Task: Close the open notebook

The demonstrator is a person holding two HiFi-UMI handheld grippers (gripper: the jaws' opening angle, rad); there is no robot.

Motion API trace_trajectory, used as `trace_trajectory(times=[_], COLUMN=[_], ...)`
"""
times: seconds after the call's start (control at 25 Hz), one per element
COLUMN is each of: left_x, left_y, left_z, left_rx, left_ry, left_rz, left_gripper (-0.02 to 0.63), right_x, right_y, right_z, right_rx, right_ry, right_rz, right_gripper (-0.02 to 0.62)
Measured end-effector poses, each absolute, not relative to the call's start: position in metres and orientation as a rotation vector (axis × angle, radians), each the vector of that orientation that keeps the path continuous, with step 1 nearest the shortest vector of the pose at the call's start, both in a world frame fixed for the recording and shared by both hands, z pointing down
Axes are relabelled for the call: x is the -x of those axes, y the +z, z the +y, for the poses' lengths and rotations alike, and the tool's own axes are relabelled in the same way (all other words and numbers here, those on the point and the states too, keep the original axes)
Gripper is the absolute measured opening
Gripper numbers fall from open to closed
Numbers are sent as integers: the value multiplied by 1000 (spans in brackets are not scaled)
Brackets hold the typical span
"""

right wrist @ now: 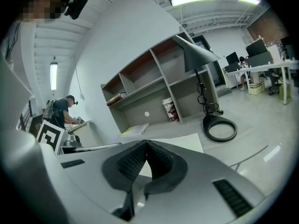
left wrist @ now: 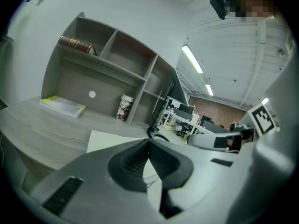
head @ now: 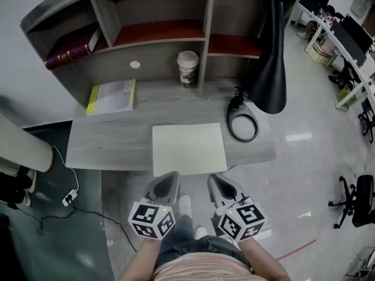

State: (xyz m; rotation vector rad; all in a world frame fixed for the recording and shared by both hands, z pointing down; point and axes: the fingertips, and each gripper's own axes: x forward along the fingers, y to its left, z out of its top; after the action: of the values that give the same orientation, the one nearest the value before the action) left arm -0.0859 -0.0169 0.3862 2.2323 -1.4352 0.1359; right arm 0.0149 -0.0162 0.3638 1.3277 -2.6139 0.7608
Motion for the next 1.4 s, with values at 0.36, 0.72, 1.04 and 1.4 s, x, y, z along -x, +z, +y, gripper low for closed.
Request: trace_trajectory(times=[0.36, 0.72, 1.04, 1.4], left_x=[98, 111, 134, 173], left_y=[395, 411, 437, 476], left_z=[-64, -81, -77, -53], left_rx=[-2311, -2314, -2197, -1951], left_ry=[198, 250, 302, 290], left_rz=[-1321, -1294, -1358, -1434], left_gripper=[11, 12, 14, 75], right_x=[11, 14, 21, 35], right_y=[371, 385, 405, 427], right_z=[-67, -85, -89, -88], right_rx=[-1374, -1394, -1338, -1232], right_ry=[772, 784, 845, 881], right_rz=[-2548, -2453, -2403, -2374], right_gripper=[8, 8, 8, 8])
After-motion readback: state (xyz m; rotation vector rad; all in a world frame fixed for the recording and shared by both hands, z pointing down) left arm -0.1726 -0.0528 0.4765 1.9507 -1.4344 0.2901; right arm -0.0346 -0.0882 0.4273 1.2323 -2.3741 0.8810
